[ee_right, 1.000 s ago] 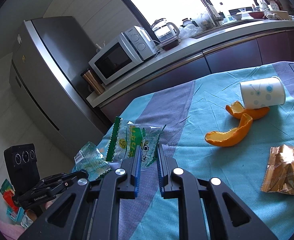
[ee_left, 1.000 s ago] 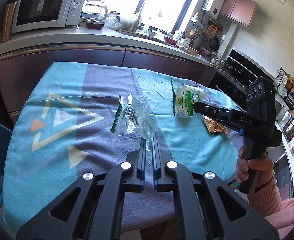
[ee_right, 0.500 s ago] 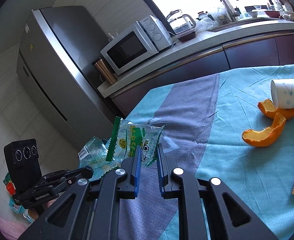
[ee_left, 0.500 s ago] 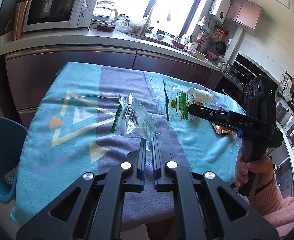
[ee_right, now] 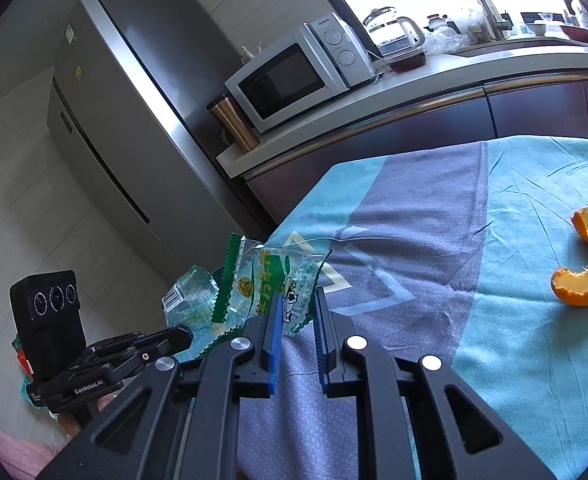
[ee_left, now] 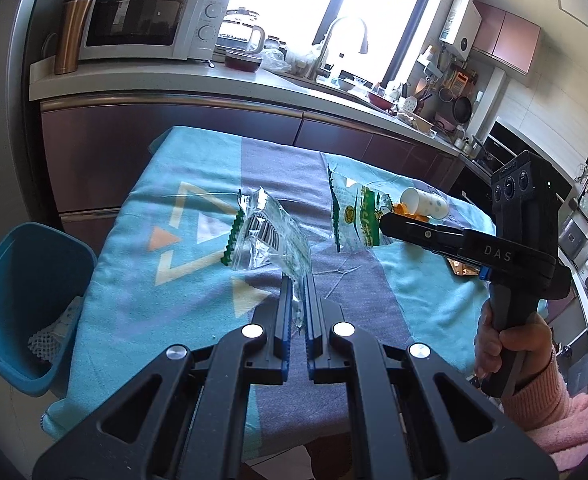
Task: Collect trash
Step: 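Lift both wrappers and carry them toward the teal bin, then lower both wrappers into the teal bin and open both grippers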
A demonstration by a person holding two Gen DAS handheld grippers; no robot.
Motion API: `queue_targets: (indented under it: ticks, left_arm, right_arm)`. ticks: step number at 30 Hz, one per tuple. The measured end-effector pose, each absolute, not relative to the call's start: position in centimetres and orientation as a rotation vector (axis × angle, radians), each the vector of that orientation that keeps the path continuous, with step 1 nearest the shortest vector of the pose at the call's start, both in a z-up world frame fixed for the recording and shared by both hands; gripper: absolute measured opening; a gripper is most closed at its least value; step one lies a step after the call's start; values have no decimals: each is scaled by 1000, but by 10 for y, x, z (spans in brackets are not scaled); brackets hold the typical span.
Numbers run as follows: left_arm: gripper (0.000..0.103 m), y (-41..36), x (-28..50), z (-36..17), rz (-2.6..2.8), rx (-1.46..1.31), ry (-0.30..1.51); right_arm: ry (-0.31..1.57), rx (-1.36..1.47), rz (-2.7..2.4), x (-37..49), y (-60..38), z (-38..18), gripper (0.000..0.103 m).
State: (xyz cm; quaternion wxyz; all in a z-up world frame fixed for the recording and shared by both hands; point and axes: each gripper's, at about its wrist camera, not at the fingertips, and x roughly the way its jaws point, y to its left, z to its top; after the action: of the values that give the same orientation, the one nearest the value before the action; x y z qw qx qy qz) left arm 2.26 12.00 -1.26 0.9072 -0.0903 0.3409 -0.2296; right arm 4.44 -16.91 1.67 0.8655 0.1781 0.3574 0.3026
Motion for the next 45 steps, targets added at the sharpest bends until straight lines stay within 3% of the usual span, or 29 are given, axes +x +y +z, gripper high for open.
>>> queue_targets:
  ticks: [45]
  left_arm:
    - [6, 278, 6, -18, -109, -308, 646]
  right_arm:
    - [850, 197, 892, 84, -3, 5, 14]
